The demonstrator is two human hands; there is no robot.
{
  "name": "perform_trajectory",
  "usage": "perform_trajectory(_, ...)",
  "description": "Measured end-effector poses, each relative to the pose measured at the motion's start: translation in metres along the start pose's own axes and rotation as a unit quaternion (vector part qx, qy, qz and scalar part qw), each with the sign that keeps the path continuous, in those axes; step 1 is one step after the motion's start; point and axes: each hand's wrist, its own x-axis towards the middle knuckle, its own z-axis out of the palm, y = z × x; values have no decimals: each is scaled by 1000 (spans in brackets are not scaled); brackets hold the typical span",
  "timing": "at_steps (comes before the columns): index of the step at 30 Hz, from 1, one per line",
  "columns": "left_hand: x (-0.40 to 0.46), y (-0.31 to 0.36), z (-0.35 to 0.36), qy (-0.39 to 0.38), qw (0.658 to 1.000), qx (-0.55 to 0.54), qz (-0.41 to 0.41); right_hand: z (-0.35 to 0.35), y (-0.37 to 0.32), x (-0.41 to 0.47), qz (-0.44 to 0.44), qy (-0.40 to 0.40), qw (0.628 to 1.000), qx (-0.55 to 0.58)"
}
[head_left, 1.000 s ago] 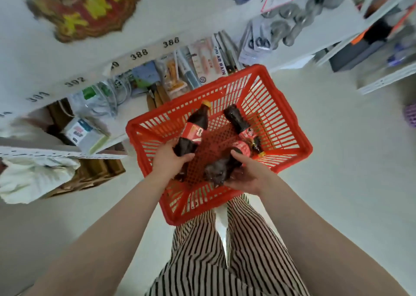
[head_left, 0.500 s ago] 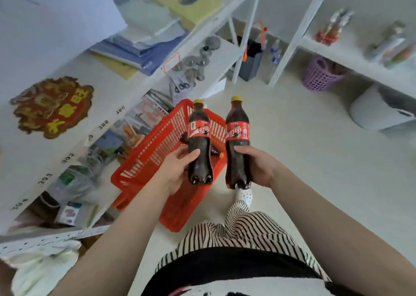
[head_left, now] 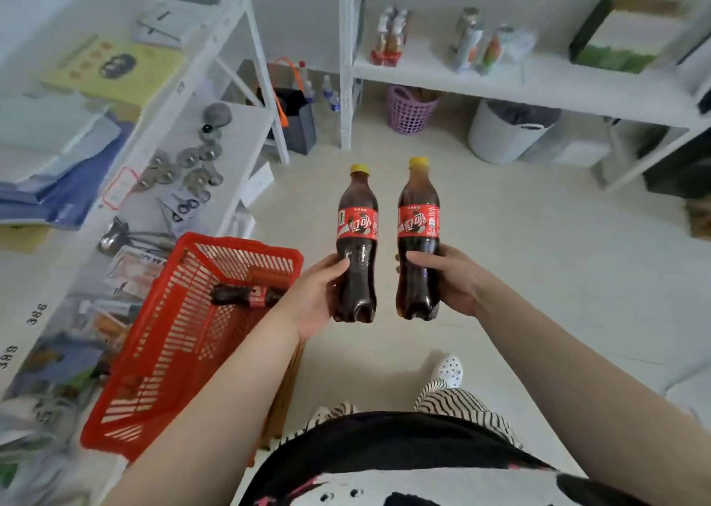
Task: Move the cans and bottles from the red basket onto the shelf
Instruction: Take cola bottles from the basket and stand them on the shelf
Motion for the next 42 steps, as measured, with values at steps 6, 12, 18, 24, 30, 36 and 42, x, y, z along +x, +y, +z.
perform_trajectory(6, 63, 5, 113, -52, 998, 42, -23, -107, -36, -1, -11, 44, 998, 33)
perform_trajectory(12, 134, 2, 217, -52, 996, 76, 4, -224, -81, -8, -23, 73, 995, 64)
perform_trajectory(18, 192, 9, 309, -63, 987, 149, 19, -313, -122, -7, -43, 118, 987, 101)
perform_trajectory(24, 263, 35, 379, -85, 972, 219, 15, -379, -168, 17, -64, 147, 977, 142)
perform_trajectory(30, 357, 80, 445, -108, 960, 259, 15, -446, -231, 65, -75, 176, 972, 137)
perform_trajectory(36, 441, 143, 512, -130, 951, 280, 24, -504, -312, 112, -96, 209, 959, 163)
perform_trajectory(42, 511, 186, 583, -139, 949, 281, 30, -561, -384, 149, -115, 230, 950, 176)
